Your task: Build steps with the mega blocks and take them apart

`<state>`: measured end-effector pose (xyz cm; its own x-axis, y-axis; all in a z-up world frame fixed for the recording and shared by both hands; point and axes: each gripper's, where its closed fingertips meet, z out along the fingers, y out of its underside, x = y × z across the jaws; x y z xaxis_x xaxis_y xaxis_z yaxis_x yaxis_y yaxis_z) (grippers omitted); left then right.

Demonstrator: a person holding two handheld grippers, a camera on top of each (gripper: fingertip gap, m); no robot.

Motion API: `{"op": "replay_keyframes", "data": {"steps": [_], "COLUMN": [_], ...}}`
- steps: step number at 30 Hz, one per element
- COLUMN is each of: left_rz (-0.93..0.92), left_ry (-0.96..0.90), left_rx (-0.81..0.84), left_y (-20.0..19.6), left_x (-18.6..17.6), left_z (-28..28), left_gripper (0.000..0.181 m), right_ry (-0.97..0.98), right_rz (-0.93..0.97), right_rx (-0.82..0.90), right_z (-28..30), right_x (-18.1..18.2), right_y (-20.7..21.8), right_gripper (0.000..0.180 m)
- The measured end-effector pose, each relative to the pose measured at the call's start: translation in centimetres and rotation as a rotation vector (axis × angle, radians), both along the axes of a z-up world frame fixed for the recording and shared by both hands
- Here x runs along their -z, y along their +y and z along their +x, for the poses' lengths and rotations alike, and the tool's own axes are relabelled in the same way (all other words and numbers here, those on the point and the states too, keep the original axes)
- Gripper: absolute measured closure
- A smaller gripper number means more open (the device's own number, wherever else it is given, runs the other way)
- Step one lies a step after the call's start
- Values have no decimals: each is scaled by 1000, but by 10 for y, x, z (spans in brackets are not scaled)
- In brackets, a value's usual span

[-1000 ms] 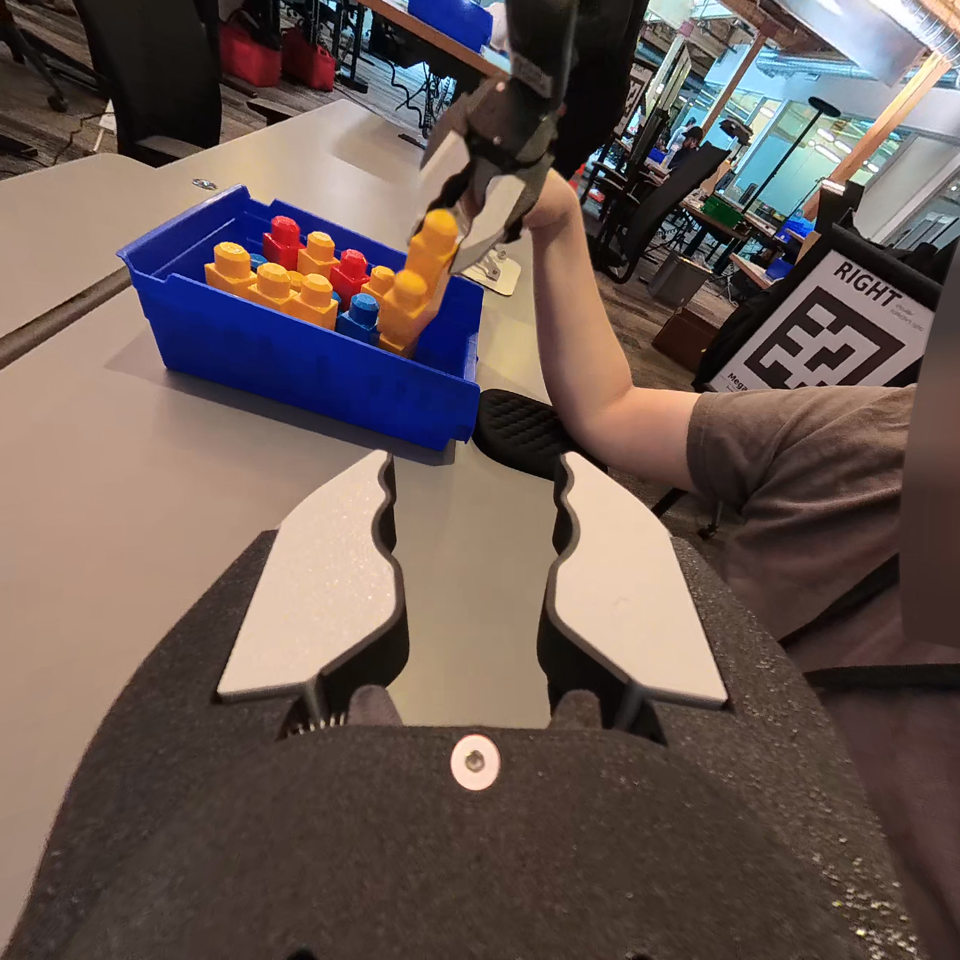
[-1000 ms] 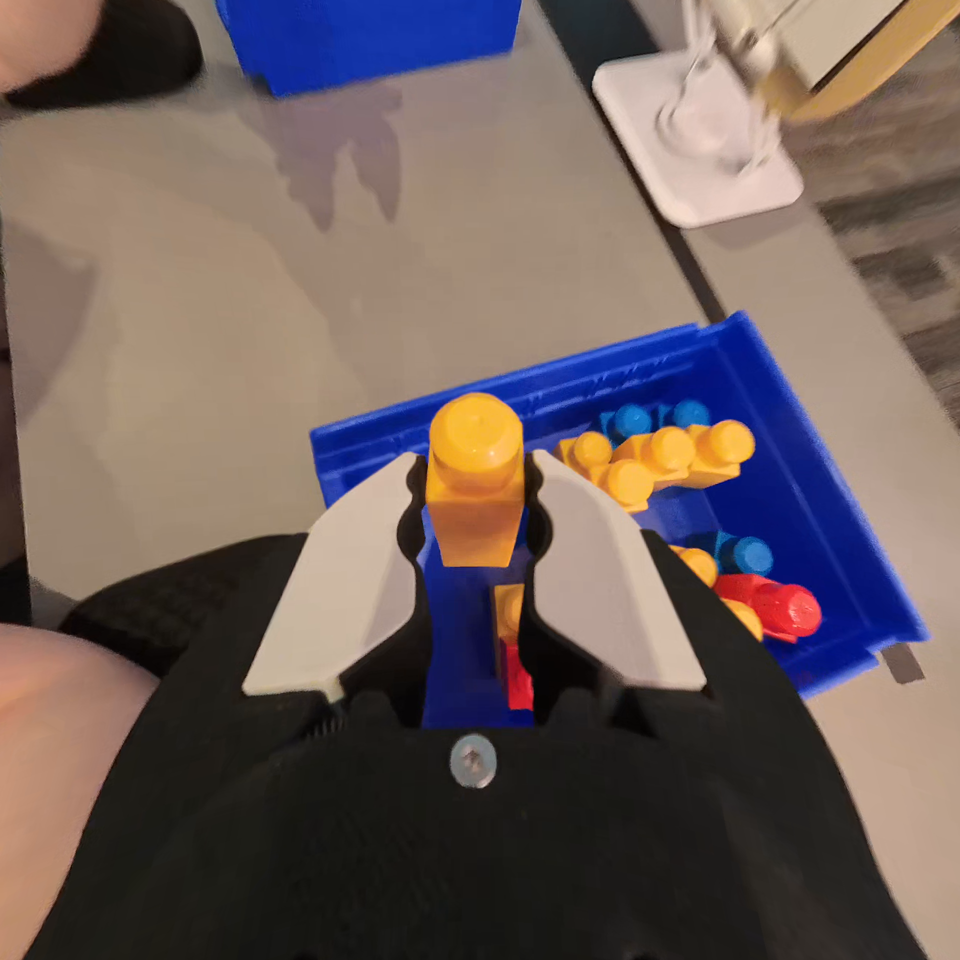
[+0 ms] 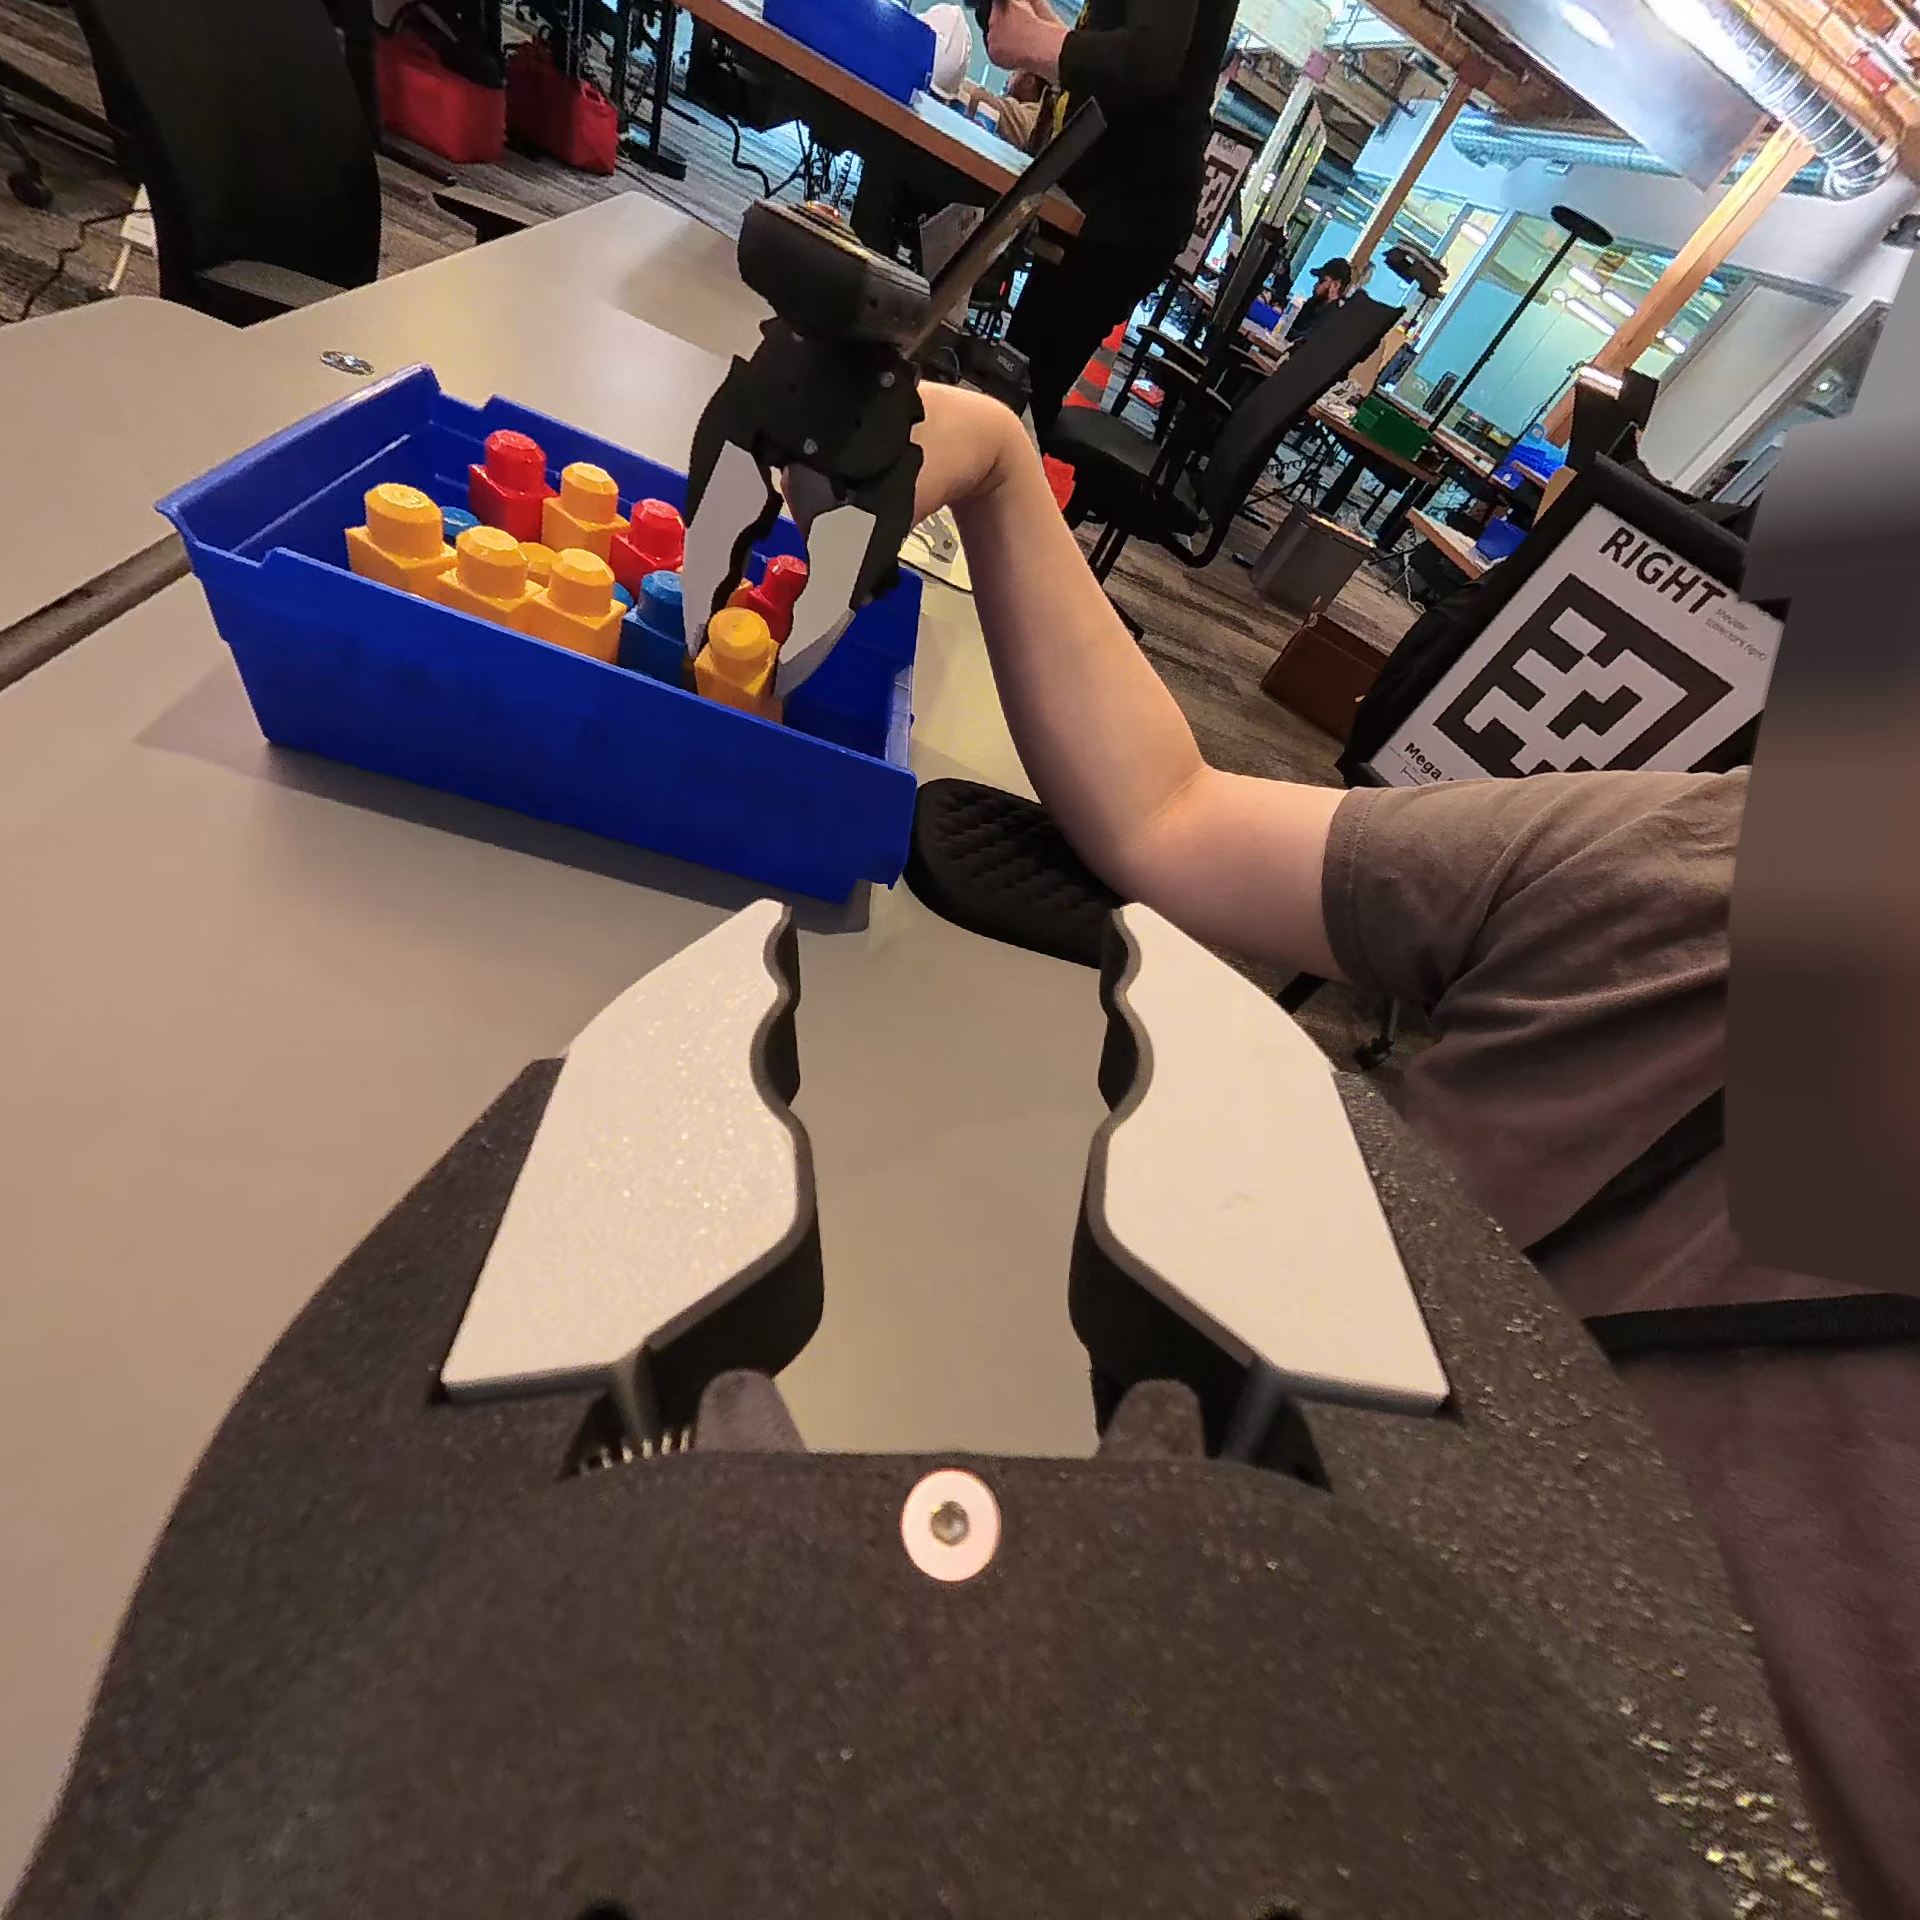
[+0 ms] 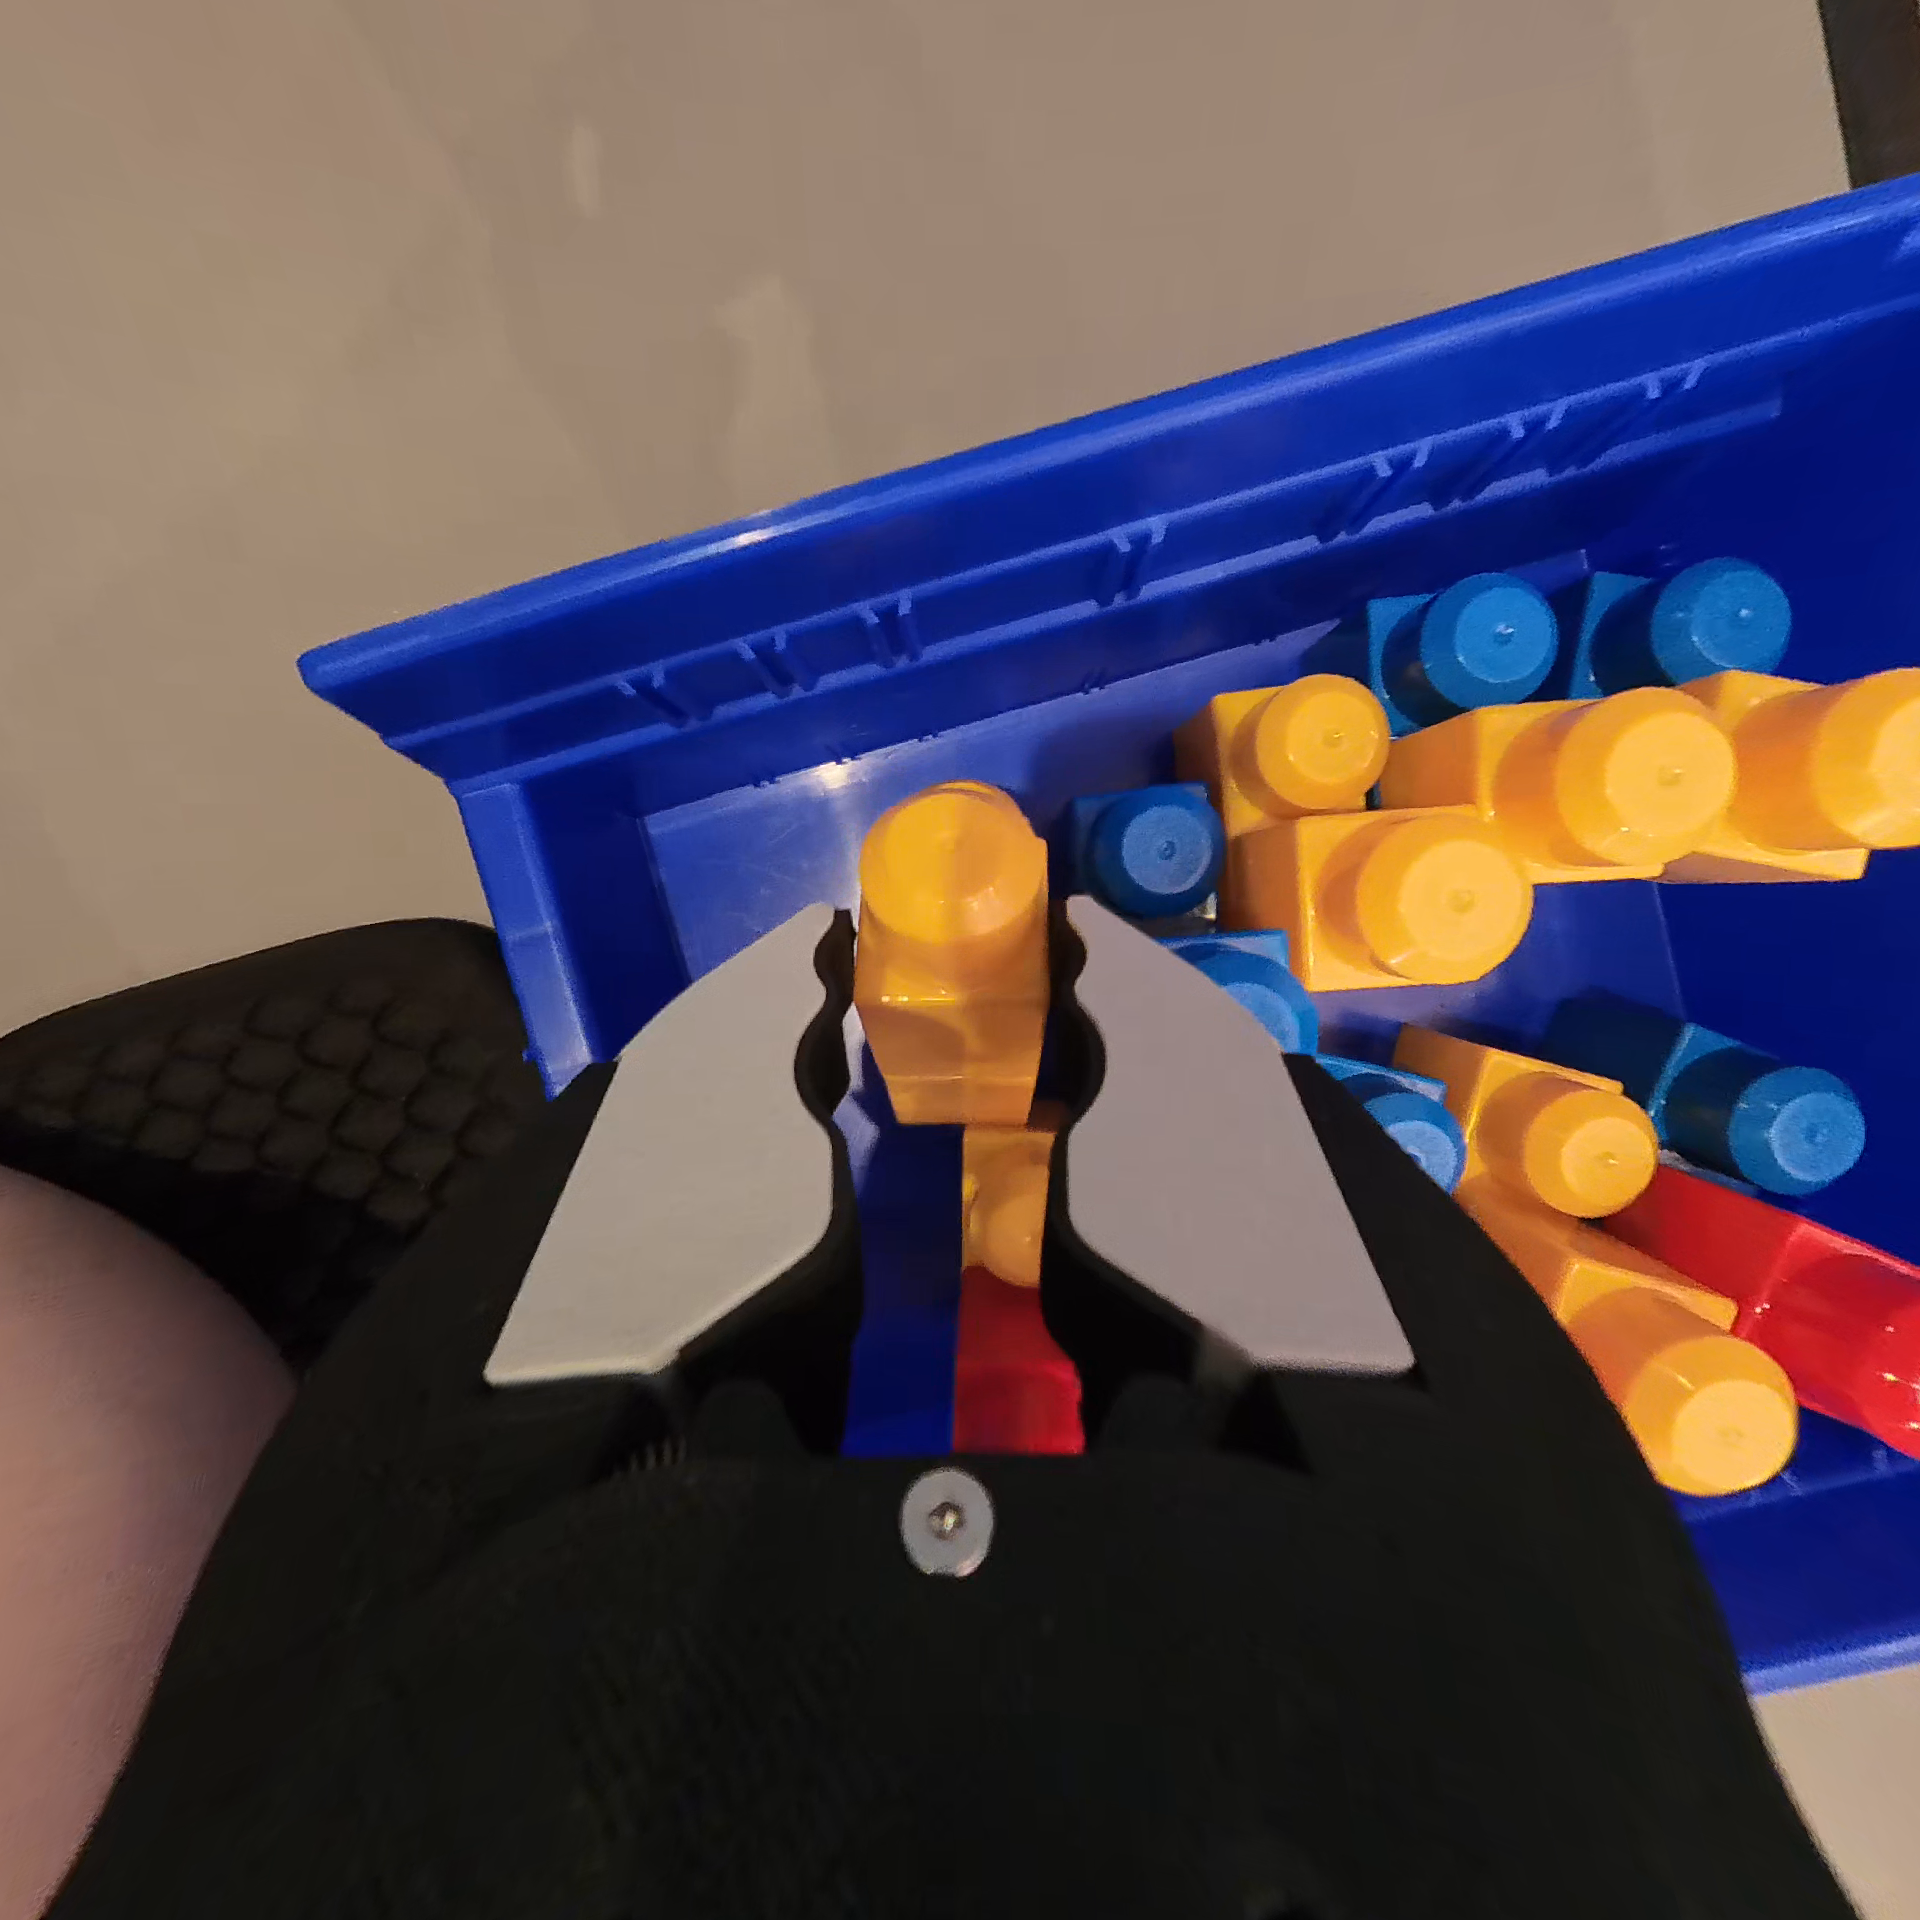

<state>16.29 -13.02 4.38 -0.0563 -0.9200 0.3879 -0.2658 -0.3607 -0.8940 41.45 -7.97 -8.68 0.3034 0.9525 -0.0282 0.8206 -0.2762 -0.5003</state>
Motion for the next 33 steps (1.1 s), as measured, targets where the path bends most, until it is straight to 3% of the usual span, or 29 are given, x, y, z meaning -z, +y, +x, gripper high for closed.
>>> {"op": "replay_keyframes", "data": {"steps": [16,20,23,26,28,30,33], "left_rz": [-10,2,47,166,261,361,473], "left_ry": [-1,-12,-40,-71,-88,-39,173], "left_rx": [15,9,-38,-164,-273,-405,-721], "left_y": [-3,-3,4,20,32,46,82], "left_x": [1,-5,-19,-43,-60,-69,-66], "left_z": [3,-1,-11,-36,-58,-85,-145], "left_gripper": [127,127,127,128,127,126,119], "right_ry": [-41,2,160,345,477,531,433], "right_rz": [-52,47,285,593,657,587,358], "right_rx": [42,53,50,245,459,674,921], "right_z": [3,5,3,30,65,103,147], "right_x": [5,-20,-74,-141,-168,-161,-112], "right_y": [-2,-2,1,21,32,42,50], "right_gripper": [140,139,138,135,129,129,129]}}
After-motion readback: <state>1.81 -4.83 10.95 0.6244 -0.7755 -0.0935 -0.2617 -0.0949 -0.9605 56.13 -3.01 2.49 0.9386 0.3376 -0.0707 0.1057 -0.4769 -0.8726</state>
